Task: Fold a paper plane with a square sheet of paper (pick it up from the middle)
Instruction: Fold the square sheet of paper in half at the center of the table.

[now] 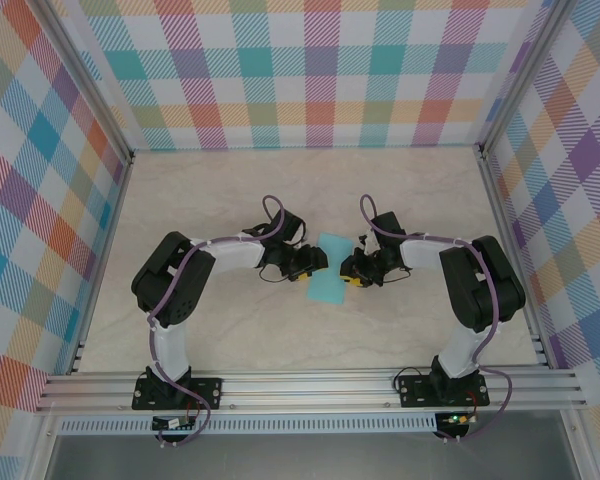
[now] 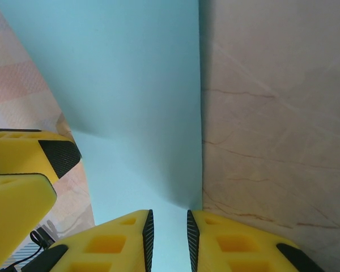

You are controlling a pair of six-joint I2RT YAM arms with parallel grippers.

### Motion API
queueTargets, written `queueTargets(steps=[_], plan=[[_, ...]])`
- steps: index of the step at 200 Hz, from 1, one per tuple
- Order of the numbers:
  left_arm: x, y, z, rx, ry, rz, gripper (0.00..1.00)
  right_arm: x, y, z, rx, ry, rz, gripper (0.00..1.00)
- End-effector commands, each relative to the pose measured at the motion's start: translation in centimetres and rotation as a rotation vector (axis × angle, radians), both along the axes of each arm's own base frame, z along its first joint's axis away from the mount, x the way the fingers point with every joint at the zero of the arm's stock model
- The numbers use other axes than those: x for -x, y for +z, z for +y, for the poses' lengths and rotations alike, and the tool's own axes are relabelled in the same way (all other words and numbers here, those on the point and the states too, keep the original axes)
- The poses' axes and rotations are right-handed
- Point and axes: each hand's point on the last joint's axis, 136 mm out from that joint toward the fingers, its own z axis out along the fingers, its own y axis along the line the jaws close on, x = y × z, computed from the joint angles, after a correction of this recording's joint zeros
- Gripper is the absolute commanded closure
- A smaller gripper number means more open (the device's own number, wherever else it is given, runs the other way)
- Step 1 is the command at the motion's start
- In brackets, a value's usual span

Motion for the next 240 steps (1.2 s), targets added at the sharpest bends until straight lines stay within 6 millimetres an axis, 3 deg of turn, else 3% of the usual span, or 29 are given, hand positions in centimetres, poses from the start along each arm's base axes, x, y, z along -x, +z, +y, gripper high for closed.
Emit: queueTargets(steps=[1, 23, 69, 125, 240], plan=[[-0.1, 0.4, 0.5, -0.052, -0.004, -0.024, 0.42, 0.5, -0.3, -0.5, 0.007, -0.012, 0.012, 0.76], [-0.6, 0.7, 1.5, -0.112, 0.016, -0.05, 0.38, 0.5, -0.3, -0.6, 0.008, -0.017, 0.016, 0.76], [-0.4, 0.7, 0.6, -0.07, -0.005, -0.03, 0.37, 0.5, 0.2, -0.6, -0.006, -0.016, 0.003, 0.76], [0.3, 0.7, -0.8, 0.003, -0.057, 0.005, 0.41, 0.3, 0.5, -0.2, -0.052, -0.024, 0.002, 0.76], [0.6, 1.3, -1.2, 0.023, -0.071, -0.002, 0.53, 0.1, 1.7, -0.3, -0.098, -0.027, -0.027, 0.74]])
